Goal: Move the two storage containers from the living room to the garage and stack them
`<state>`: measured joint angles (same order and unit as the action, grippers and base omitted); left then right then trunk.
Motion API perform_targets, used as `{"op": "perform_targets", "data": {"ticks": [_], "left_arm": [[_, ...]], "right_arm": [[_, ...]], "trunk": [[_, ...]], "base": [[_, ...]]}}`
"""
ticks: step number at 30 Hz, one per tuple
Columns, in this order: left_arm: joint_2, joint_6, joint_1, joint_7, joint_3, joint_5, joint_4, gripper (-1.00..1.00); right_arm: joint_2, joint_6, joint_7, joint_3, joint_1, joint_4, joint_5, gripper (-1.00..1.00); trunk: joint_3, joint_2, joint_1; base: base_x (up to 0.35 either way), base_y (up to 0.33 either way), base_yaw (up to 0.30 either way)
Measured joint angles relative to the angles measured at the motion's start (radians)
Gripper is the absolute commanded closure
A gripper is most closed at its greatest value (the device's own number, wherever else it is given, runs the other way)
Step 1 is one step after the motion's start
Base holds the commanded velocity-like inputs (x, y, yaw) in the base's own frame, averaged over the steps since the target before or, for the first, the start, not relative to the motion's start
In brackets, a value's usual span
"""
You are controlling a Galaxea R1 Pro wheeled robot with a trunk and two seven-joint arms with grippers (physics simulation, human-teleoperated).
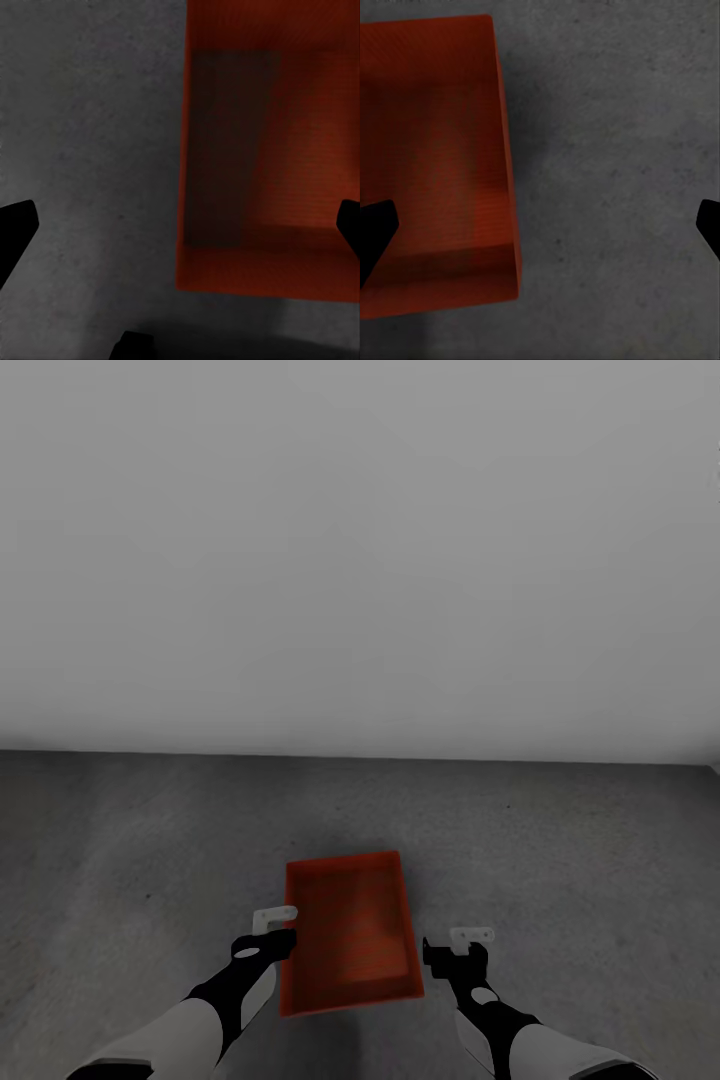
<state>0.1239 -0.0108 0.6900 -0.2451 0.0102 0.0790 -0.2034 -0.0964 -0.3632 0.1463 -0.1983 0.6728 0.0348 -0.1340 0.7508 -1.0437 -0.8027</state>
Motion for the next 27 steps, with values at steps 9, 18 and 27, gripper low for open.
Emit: {"op": "perform_targets", "data": {"ticks": [9,18,27], "left_arm": [[0.000,0.000,0.000,0.000,0.000,0.000,0.000,-1.00],[0.000,0.000,0.000,0.000,-0.001,0.000,0.001,-1.00],[0.000,0.000,0.000,0.000,0.000,0.000,0.001,-1.00]], "right_arm": [[0.000,0.000,0.000,0.000,0.000,0.000,0.000,-1.00],[0.000,0.000,0.000,0.000,0.000,0.000,0.000,-1.00],[0.000,0.000,0.000,0.000,0.000,0.000,0.000,-1.00]], "trunk": [[-0.028,0.063,0.035],[-0.056,0.126,0.069],[-0.085,0.189,0.104]], "base": [[0.000,0.000,0.000],[0.000,0.000,0.000],[0.000,0.000,0.000]]}}
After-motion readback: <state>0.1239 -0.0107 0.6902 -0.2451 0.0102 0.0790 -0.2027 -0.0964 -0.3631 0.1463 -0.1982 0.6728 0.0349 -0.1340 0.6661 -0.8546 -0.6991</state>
